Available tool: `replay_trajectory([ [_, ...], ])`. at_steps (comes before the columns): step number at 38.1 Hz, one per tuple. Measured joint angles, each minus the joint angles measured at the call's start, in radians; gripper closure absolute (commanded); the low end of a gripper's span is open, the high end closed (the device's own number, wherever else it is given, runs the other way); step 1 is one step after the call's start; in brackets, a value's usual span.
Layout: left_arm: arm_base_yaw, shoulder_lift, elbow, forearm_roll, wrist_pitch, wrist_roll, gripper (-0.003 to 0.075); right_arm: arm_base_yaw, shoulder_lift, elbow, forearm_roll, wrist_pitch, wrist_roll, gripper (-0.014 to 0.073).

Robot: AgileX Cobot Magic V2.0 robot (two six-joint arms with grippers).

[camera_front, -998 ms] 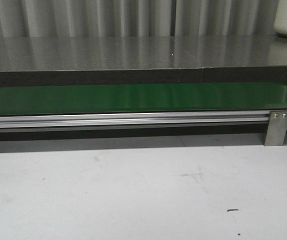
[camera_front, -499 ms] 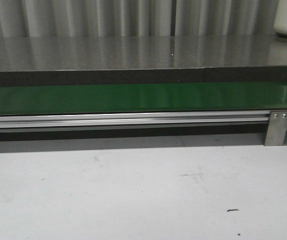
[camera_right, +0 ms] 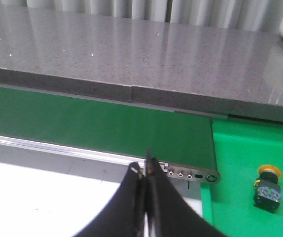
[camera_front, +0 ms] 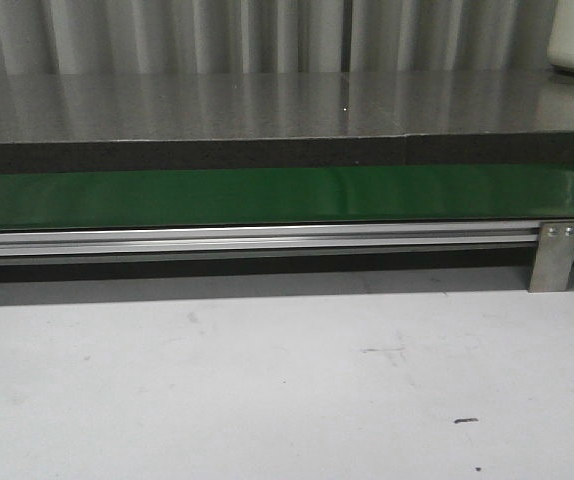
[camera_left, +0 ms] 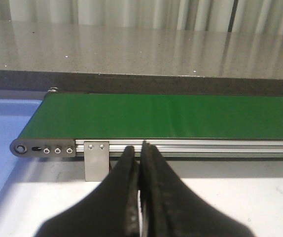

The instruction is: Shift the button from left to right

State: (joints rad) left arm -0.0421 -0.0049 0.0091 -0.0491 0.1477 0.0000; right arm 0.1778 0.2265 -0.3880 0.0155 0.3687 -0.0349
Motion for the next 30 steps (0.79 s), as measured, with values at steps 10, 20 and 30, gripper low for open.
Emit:
replay_trajectory([
  [10,0.000,0.000,0.000,0.000,0.000,0.000,0.0741,0.000,0.000,0.002,0.000,0.000,0.000,0.0715],
  [20,0.000,0.000,0.000,0.000,0.000,0.000,0.0741,0.000,-0.021,0.159,-0.004,-0.160,0.000,0.0715],
  [30,0.000,0.000,0.000,0.000,0.000,0.000,0.0741,-0.045,-0.123,0.397,0.028,-0.253,0.000,0.0715],
])
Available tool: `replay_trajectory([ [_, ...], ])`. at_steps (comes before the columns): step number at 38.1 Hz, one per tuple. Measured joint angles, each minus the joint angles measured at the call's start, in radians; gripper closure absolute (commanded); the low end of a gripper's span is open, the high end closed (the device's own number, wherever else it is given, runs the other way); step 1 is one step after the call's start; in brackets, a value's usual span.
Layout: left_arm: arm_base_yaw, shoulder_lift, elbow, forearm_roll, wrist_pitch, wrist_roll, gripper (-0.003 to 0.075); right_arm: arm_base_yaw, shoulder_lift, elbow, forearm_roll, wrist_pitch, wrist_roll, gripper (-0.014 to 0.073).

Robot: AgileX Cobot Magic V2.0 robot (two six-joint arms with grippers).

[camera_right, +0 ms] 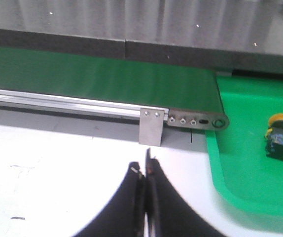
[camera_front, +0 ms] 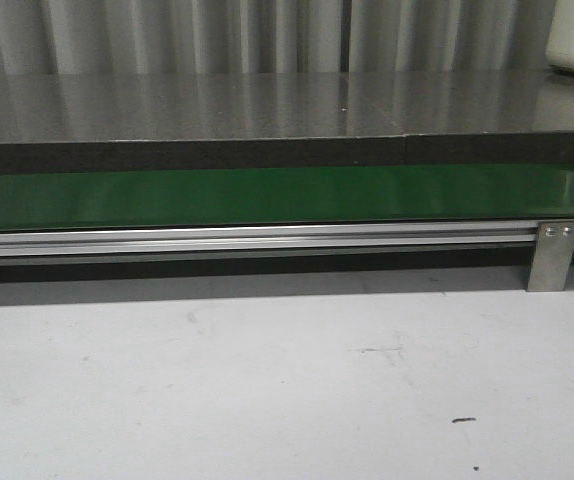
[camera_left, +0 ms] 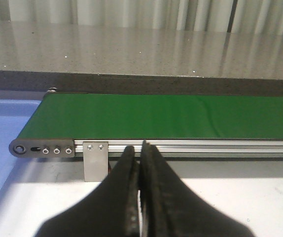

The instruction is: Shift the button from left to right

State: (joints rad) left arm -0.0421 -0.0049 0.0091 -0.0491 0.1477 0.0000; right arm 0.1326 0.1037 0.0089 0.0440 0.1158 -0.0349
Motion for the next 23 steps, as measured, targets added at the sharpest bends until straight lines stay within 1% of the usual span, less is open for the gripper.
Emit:
replay_trajectory([
  [4,0.000,0.000,0.000,0.000,0.000,0.000,0.0741,-0.037,-0.046,0.018,0.050,0.009,0.000,0.0715],
  [8,0.000,0.000,0.000,0.000,0.000,0.000,0.0741,-0.058,-0.092,0.018,0.071,0.019,0.000,0.0715],
  [23,0.000,0.000,0.000,0.000,-0.001,0.000,0.0741,-0.064,-0.114,0.018,0.079,0.017,0.000,0.0715],
])
